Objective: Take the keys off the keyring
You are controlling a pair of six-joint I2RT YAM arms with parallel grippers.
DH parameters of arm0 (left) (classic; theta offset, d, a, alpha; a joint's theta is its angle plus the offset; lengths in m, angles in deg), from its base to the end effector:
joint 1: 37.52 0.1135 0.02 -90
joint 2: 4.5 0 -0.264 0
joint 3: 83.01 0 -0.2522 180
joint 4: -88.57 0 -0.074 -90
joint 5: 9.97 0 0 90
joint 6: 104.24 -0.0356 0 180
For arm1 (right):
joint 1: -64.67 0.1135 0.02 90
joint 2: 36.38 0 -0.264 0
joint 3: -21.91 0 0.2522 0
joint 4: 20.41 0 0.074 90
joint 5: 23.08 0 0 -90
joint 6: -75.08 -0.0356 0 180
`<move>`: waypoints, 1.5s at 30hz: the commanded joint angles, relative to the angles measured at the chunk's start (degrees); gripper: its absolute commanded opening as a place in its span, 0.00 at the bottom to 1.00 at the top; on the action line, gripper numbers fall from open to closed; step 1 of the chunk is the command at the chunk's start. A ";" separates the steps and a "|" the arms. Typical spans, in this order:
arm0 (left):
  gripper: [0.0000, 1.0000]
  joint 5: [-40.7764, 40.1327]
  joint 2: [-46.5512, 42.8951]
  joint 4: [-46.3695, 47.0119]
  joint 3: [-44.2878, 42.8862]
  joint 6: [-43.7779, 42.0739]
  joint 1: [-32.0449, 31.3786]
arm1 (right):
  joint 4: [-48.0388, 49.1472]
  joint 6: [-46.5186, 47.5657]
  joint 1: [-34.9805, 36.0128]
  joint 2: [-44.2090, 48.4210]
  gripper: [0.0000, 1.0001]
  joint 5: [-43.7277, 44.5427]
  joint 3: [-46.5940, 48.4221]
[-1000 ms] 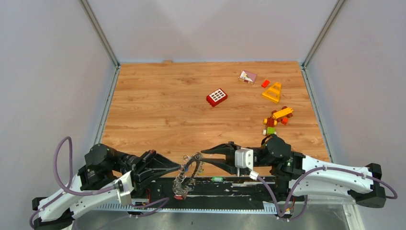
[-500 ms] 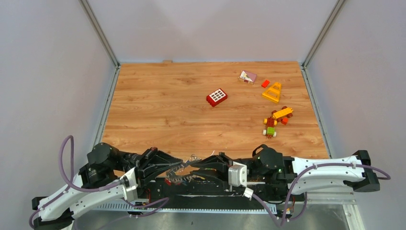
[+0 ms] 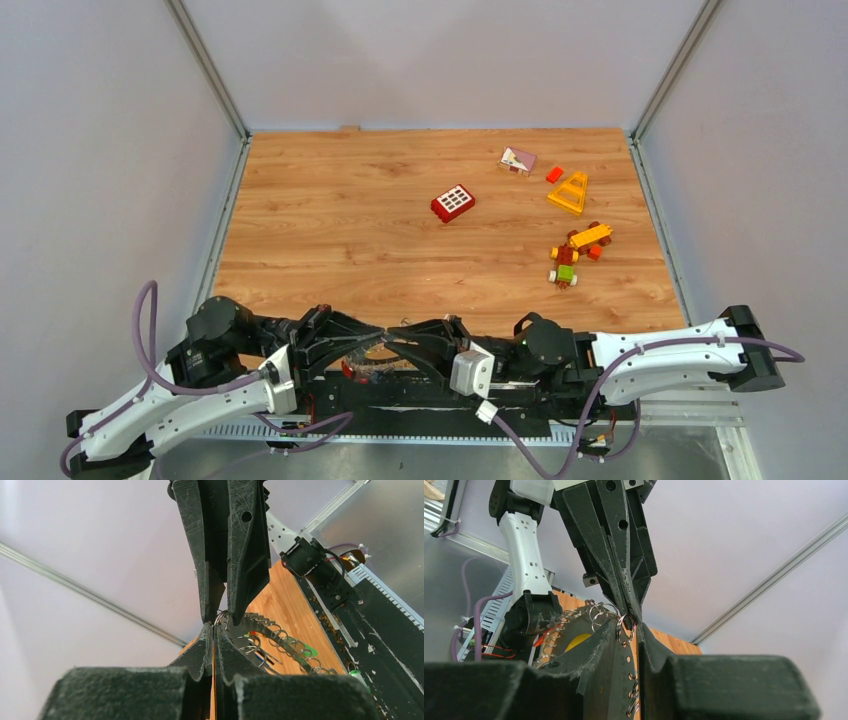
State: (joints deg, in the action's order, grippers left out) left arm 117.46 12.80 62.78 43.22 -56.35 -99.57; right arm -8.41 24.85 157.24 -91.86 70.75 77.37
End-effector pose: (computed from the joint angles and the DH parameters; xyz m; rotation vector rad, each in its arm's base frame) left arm 0.0143 -0.0731 0.3609 1.4099 0.3961 -0.7354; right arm -0.0079 0.2296 0.3537 -1.2561 0.6179 0.7258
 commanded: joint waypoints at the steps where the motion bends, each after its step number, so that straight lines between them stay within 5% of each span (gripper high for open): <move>1: 0.00 -0.08 0.09 3.51 -2.18 0.54 0.14 | 1.74 1.39 0.32 -0.55 0.22 3.74 3.20; 10: 0.00 -0.05 0.16 2.65 -2.61 0.38 0.12 | -3.78 2.30 0.33 -3.61 0.00 7.74 6.32; 17: 0.00 -0.75 -0.33 0.98 -3.29 0.50 0.16 | -2.85 3.71 0.33 -2.03 0.00 10.02 4.53; 21: 0.21 -0.44 -0.87 0.03 -3.45 2.09 0.20 | -2.86 5.61 0.33 1.82 0.00 8.25 2.31; 25: 0.27 1.37 -1.50 0.83 -2.77 4.72 0.13 | -5.90 6.55 0.32 6.33 0.00 5.23 1.28; 45: 0.25 7.09 3.63 22.56 2.92 17.28 0.17 | -9.15 5.74 0.33 15.15 0.00 -14.23 0.61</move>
State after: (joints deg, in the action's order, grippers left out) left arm 122.62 14.55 77.57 45.21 -43.10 -99.30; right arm -21.31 29.79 157.63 -78.07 61.57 77.67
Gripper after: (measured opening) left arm 0.251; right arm 0.022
